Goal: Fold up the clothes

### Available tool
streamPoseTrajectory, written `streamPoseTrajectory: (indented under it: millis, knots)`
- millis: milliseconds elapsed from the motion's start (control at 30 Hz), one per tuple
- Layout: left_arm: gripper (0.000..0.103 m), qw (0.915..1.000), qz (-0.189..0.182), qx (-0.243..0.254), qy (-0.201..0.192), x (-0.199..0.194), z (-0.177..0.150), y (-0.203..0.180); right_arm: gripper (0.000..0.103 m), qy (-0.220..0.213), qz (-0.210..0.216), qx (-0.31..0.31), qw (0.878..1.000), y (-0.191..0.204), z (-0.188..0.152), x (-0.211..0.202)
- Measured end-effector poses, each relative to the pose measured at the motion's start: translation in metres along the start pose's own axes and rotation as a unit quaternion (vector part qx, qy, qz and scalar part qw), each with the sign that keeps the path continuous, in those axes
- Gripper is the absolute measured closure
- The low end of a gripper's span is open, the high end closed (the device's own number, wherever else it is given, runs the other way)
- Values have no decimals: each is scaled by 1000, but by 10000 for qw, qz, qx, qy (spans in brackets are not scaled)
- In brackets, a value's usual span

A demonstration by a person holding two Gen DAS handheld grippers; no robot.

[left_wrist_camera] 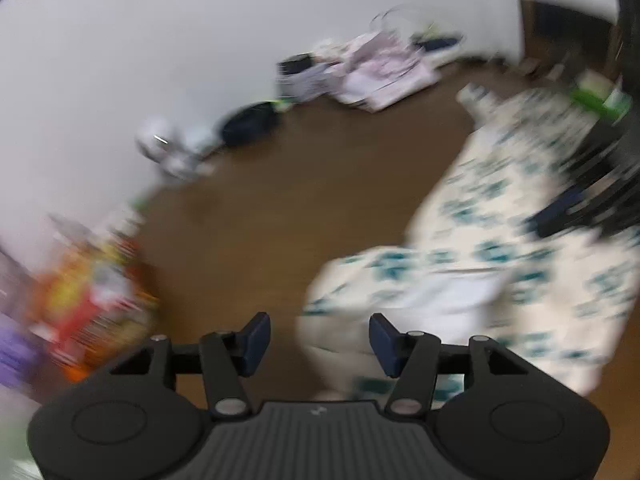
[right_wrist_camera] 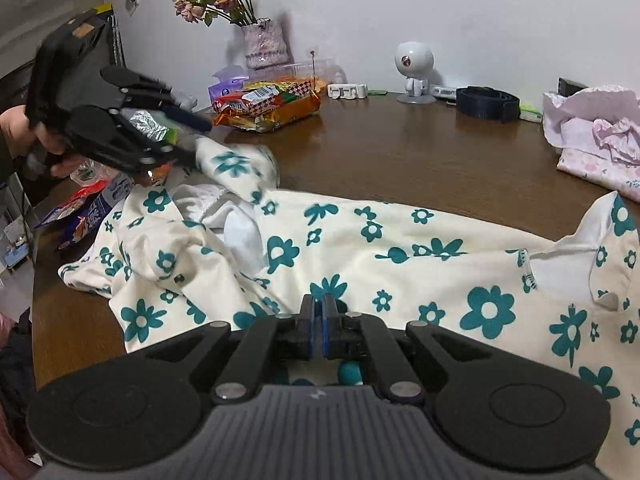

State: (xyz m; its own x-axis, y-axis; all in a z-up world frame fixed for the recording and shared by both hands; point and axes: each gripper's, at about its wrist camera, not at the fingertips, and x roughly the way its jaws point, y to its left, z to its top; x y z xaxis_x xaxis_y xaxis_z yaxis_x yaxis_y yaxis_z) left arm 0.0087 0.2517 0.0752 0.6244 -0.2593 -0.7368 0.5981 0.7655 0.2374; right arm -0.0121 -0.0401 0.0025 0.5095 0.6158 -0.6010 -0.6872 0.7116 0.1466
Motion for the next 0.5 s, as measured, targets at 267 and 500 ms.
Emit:
streamPoseTrajectory:
  millis: [267,500]
  knots:
    - [90,9970,-186,640,396,25,-9,-36,101,31,-26,-110,9999,-2,-3,-8]
    - [90,9631,1348,2323,167,34,13,-49,102,253,-195,-118,9994,1,-10,-26]
